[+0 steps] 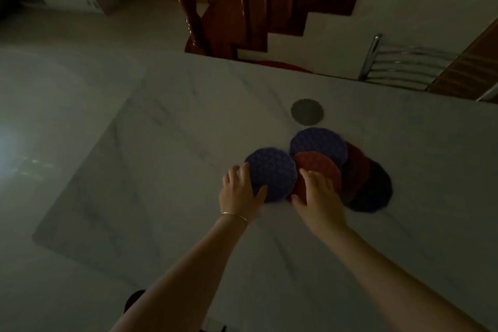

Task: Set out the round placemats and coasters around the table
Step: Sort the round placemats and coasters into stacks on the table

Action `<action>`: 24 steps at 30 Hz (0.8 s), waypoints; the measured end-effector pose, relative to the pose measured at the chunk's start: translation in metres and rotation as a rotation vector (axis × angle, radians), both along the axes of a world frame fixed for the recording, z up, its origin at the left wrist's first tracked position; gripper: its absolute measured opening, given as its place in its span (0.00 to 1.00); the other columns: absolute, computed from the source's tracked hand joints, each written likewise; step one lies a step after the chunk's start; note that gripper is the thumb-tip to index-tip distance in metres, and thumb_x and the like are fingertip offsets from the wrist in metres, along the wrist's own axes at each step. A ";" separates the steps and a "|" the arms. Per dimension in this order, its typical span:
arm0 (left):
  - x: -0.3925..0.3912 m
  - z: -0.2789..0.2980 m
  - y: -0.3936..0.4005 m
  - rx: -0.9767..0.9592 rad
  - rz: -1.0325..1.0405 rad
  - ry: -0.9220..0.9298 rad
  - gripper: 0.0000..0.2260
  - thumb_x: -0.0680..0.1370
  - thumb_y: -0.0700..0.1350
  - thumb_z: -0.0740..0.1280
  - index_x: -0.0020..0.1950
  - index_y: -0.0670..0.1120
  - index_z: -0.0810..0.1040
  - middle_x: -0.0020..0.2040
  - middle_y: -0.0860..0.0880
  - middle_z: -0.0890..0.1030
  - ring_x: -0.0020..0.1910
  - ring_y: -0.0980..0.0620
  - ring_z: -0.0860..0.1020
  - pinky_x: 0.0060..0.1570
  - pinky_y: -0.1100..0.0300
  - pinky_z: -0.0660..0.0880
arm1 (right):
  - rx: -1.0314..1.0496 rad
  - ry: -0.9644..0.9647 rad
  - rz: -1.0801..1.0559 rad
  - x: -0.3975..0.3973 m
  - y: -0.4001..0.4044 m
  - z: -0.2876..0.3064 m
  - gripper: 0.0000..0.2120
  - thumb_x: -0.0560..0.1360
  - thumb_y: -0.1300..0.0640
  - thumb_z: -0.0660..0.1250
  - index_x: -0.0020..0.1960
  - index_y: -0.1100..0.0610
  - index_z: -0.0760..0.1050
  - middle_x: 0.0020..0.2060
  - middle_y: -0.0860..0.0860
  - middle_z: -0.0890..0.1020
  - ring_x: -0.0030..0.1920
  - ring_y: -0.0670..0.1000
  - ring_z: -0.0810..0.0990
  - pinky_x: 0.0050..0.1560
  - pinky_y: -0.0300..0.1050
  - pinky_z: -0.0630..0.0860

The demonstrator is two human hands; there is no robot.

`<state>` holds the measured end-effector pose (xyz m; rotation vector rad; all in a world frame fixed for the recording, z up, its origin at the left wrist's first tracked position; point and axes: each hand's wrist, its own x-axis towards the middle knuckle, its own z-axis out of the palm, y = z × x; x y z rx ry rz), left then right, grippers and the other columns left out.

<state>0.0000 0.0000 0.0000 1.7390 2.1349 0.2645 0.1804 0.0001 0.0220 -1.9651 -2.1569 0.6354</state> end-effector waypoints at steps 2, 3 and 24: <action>-0.003 -0.001 0.007 0.002 0.111 -0.099 0.32 0.71 0.58 0.67 0.71 0.47 0.63 0.66 0.44 0.68 0.62 0.42 0.69 0.50 0.49 0.76 | -0.089 0.189 -0.103 -0.013 0.007 -0.005 0.31 0.73 0.51 0.67 0.73 0.54 0.61 0.69 0.53 0.69 0.69 0.56 0.65 0.64 0.52 0.69; -0.004 -0.002 0.009 -0.003 0.151 -0.137 0.32 0.70 0.56 0.69 0.70 0.47 0.64 0.66 0.43 0.69 0.63 0.41 0.68 0.52 0.49 0.75 | -0.142 0.253 -0.157 -0.020 0.010 -0.006 0.31 0.73 0.52 0.67 0.74 0.54 0.61 0.69 0.54 0.68 0.70 0.56 0.65 0.66 0.51 0.68; 0.001 0.012 -0.005 -0.276 0.516 -0.489 0.09 0.69 0.46 0.70 0.32 0.43 0.76 0.35 0.42 0.80 0.46 0.38 0.80 0.40 0.52 0.75 | -0.340 0.739 -0.528 -0.009 0.011 -0.015 0.26 0.70 0.61 0.70 0.67 0.53 0.70 0.55 0.51 0.75 0.48 0.51 0.77 0.46 0.43 0.72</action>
